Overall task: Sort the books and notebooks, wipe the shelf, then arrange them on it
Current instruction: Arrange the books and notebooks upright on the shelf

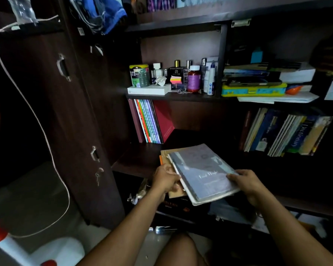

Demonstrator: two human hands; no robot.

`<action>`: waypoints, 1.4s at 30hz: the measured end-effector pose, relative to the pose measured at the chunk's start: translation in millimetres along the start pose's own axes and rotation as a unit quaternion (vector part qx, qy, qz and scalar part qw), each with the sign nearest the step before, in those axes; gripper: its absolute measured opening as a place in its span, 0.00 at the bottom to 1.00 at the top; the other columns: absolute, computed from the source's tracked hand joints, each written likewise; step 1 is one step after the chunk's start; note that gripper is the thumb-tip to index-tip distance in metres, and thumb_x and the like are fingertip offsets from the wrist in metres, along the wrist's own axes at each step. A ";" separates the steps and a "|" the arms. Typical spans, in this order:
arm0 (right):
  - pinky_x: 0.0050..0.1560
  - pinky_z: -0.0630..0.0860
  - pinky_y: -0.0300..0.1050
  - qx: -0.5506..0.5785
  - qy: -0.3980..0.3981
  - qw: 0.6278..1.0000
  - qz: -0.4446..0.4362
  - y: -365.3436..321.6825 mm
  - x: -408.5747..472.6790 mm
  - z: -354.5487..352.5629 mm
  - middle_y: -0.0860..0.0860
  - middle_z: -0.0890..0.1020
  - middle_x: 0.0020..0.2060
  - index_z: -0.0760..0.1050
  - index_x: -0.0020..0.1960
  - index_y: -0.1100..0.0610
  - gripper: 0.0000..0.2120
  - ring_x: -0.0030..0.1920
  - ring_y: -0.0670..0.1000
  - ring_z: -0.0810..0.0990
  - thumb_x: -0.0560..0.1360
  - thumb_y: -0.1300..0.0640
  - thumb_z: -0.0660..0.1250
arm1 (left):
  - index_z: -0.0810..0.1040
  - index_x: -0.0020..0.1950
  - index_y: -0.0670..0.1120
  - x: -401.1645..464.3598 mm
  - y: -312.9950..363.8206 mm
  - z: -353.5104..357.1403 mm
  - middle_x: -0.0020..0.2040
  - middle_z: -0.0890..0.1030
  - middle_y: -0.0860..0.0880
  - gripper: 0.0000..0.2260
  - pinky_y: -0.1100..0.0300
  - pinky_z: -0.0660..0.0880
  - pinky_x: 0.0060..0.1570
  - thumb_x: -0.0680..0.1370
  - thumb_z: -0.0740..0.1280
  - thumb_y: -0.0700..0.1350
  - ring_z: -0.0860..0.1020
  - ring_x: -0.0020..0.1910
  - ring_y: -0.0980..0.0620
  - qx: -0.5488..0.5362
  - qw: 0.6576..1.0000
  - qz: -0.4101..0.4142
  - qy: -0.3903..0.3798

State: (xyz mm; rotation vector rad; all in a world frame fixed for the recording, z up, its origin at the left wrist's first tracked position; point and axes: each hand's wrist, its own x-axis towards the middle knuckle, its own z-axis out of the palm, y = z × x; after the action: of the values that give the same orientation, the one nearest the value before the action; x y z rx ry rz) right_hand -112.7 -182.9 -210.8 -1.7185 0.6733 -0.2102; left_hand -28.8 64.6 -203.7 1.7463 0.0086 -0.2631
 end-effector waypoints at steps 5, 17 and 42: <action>0.35 0.76 0.46 0.059 -0.004 0.998 0.037 7.7 4.7 -14.4 0.58 0.82 0.40 0.77 0.54 0.66 0.05 0.38 0.55 0.79 0.82 0.65 0.64 | 0.76 0.45 0.51 -3.7 6.8 7.3 0.45 0.82 0.49 0.10 0.43 0.83 0.42 0.75 0.73 0.36 0.82 0.36 0.46 0.058 0.998 0.014 0.024; 0.58 0.76 0.54 -0.091 -0.041 0.992 -0.074 11.1 -1.1 12.7 0.56 0.81 0.54 0.71 0.61 0.57 0.11 0.53 0.57 0.80 0.81 0.57 0.67 | 0.84 0.57 0.54 3.7 13.9 7.2 0.58 0.76 0.45 0.23 0.52 0.75 0.63 0.64 0.66 0.55 0.75 0.60 0.42 0.272 0.961 0.022 0.038; 0.55 0.77 0.34 0.006 0.012 0.961 -0.277 -45.9 3.0 32.5 0.46 0.80 0.58 0.70 0.66 0.52 0.20 0.57 0.42 0.79 0.78 0.68 0.67 | 0.54 0.82 0.48 16.2 57.9 3.6 0.74 0.72 0.46 0.42 0.46 0.75 0.68 0.76 0.75 0.36 0.76 0.69 0.47 -0.051 0.962 0.265 -0.037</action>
State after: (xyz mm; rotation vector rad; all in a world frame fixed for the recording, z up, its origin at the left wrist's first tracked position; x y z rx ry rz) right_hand -79.8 -152.2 -177.0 -1.8637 0.1907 -0.6229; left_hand -4.9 47.5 -151.2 1.5706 -0.4859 0.0674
